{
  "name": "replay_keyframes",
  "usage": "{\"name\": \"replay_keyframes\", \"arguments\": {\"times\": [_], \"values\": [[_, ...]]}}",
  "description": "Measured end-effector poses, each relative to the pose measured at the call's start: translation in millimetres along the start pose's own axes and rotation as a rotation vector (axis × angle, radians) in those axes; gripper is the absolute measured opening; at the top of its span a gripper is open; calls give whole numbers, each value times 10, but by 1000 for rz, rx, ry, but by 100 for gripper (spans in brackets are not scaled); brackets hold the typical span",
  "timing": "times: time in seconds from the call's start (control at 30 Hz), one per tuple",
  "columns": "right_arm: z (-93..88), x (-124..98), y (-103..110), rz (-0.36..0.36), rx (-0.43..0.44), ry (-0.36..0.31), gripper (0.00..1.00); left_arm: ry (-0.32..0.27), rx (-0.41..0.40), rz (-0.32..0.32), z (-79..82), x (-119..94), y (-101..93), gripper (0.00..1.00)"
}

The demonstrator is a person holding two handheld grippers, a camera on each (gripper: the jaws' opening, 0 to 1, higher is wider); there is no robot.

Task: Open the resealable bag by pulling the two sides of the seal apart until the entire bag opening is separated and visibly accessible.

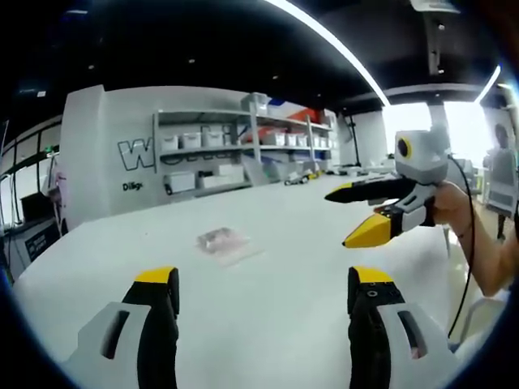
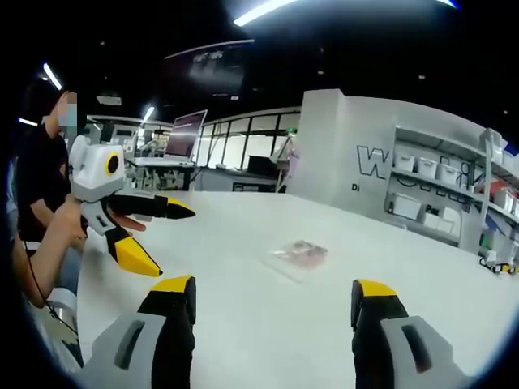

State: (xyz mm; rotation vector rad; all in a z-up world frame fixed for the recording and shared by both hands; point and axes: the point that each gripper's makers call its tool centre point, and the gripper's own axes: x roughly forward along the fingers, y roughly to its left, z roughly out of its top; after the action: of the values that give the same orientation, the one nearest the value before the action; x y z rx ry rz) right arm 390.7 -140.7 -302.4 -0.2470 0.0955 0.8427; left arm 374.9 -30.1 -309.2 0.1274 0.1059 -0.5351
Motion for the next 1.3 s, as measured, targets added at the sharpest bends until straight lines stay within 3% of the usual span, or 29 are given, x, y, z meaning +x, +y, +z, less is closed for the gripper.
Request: {"name": "replay_keyframes", "arguments": {"times": [0.8,1.3], "values": [[28,30,-36,-3,-5,-3,78,3,-9,-7,-11,15,-29,85],[35,86,-48,1,-36,23,73,2,-10,-14,-32,31,-69,85]]}}
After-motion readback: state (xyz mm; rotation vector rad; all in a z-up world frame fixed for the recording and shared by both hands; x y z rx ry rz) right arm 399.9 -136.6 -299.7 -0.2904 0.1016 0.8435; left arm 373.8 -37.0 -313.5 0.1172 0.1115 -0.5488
